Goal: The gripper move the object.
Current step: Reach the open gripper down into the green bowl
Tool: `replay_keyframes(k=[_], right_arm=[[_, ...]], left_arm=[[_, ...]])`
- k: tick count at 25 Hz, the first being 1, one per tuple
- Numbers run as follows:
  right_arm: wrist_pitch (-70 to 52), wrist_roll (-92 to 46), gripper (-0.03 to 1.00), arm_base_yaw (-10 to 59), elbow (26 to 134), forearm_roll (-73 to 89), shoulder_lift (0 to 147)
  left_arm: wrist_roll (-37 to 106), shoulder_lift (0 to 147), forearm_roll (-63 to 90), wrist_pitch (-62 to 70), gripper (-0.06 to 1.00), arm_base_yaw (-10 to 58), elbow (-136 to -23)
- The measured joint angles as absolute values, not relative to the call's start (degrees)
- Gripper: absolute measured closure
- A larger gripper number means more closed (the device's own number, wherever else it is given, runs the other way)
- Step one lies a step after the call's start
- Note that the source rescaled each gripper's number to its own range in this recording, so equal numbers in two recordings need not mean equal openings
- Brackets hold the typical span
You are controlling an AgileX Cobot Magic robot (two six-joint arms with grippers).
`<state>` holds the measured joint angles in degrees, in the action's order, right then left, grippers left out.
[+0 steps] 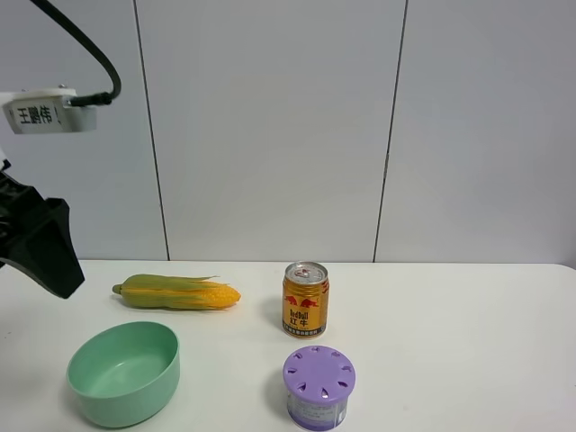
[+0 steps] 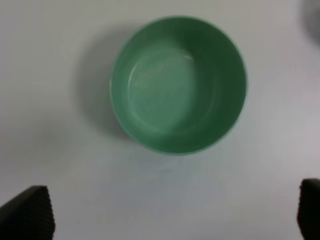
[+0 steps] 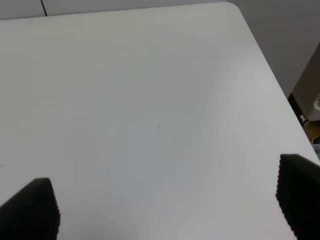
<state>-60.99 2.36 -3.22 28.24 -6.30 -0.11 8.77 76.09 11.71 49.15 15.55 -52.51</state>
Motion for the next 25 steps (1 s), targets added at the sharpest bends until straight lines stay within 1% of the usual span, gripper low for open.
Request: replay_keyframes(k=[5,11,25], right_arm=[[-60.99,2.36,-0.03,-3.22,28.24,-6.3,-0.11],[-60.99,2.36,-0.03,-3.22,28.24,-6.3,-0.11],[-60.99,2.36,-0.03,-3.22,28.24,-6.3,-0.11]], left_arm=[[8.77,79.87,10.18,47.55,-0.05,16.03,-52.51],[8.63,84.93,10.04,39.14,-0.05,16.03,-52.51],[8.55,94.59,7.07,29.91,-0.05,16.03,-52.51]])
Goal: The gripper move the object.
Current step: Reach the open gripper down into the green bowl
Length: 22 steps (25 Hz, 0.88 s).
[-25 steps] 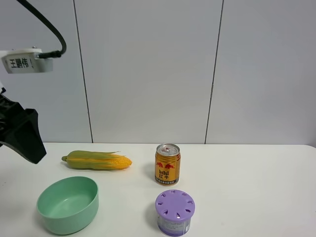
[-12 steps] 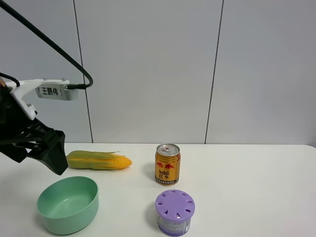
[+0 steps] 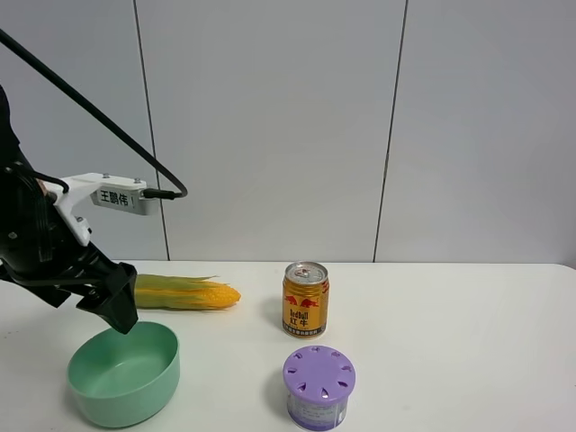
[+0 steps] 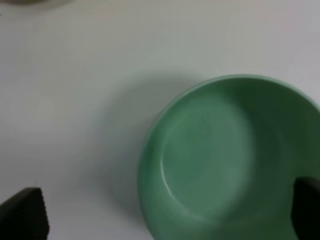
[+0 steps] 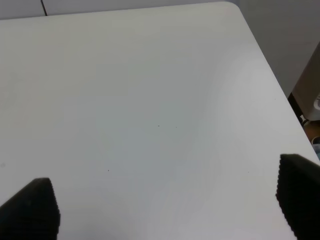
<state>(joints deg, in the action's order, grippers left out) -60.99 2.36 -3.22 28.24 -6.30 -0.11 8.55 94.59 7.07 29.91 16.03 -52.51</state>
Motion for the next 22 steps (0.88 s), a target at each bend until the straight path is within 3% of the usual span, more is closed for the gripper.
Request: replay_keyframes(k=[22], right_arm=[[-60.99,2.36,-0.03,-3.22,28.24,-6.3,-0.11]], left_arm=[[8.63,103.89,1.43,23.73,-0.05,14.82,-52.55]])
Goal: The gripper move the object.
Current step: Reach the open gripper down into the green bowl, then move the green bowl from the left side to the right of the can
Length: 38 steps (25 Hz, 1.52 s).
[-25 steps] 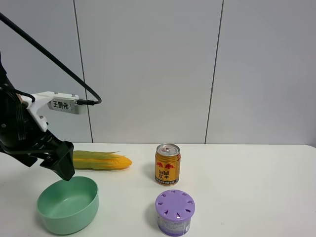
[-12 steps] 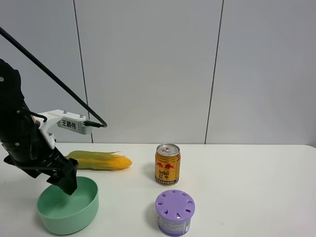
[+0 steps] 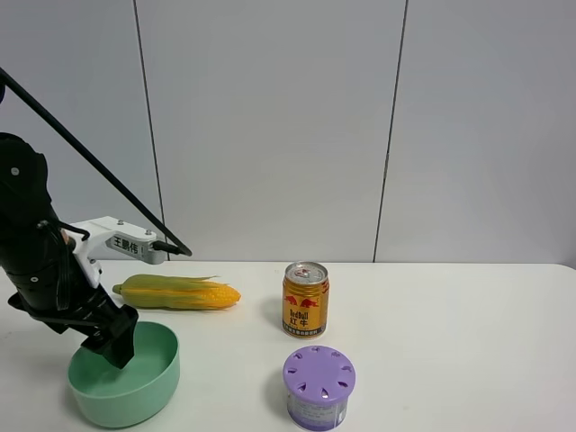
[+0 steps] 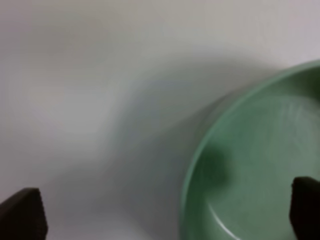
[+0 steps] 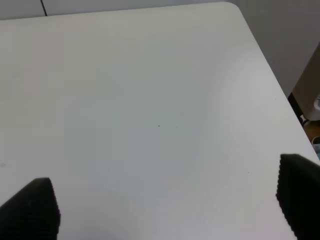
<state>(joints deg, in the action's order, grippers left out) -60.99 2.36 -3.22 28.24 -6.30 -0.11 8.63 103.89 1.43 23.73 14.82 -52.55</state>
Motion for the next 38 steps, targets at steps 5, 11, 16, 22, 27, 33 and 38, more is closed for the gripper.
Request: replay_keyframes(k=[5,11,16,22,27,33,38], right_arm=[[-60.99,2.36,-0.03,-3.22,28.24,-6.3,-0.11],[-60.99,2.36,-0.03,-3.22,28.24,-6.3,-0.11],[-60.99,2.36,-0.03,-3.22,28.24,-6.3,-0.11],[-60.99,2.36,-0.03,-3.22,28.24,-6.3,-0.11],[-60.99,2.36,-0.03,-3.22,28.24,-6.3,-0.11],[-60.99,2.36,-0.03,-3.22,28.24,-6.3,-0.11],[-60.99,2.36,-0.03,-3.22,28.24,-6.3,-0.11]], left_arm=[[8.55,105.01,1.23,22.96,-0.05,14.82,-52.55],[8.55,107.73,1.11,22.76,-0.05,14.82,-52.55],[8.55,108.15,1.11,22.76,-0.05,14.82,-52.55],[8.62,108.15,1.11,22.95,0.01,14.82,-52.55],[8.62,108.15,1.11,23.32,0.41,14.82,-52.55],[8.43,108.15,1.21,24.52,0.86,14.82,-52.55],[7.99,108.15,1.67,25.74,0.93,14.82,-52.73]])
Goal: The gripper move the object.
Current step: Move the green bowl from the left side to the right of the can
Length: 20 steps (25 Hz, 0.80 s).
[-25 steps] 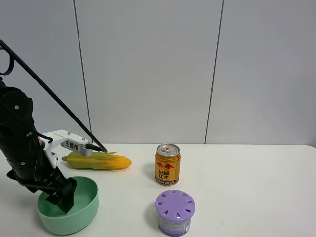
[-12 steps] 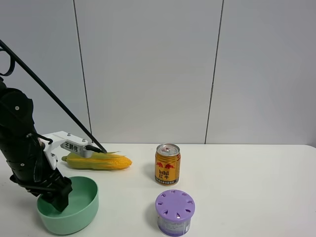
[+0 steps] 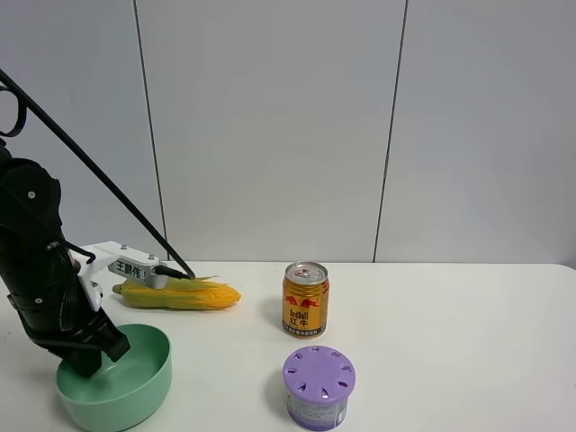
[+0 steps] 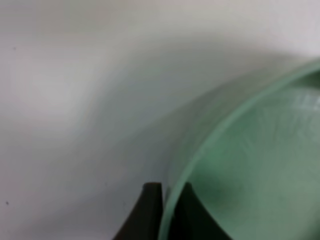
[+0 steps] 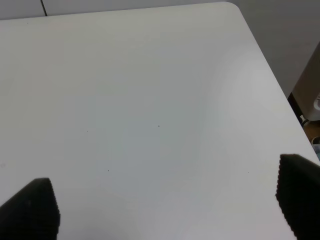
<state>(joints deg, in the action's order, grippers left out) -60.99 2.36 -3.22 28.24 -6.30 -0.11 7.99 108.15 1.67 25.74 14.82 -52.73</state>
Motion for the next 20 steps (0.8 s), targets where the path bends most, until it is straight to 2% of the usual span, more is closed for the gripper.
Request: replay_keyframes(k=[9,20], right_arm=[[-60.99,2.36,-0.03,-3.22,28.24,-6.3,-0.11],[-60.99,2.36,-0.03,-3.22,28.24,-6.3,-0.11]], left_arm=[[7.95,107.08,2.2,28.91,0.94,14.82,-52.73],[7.95,97.72,2.36,36.57,0.94,14.82,-52.73]])
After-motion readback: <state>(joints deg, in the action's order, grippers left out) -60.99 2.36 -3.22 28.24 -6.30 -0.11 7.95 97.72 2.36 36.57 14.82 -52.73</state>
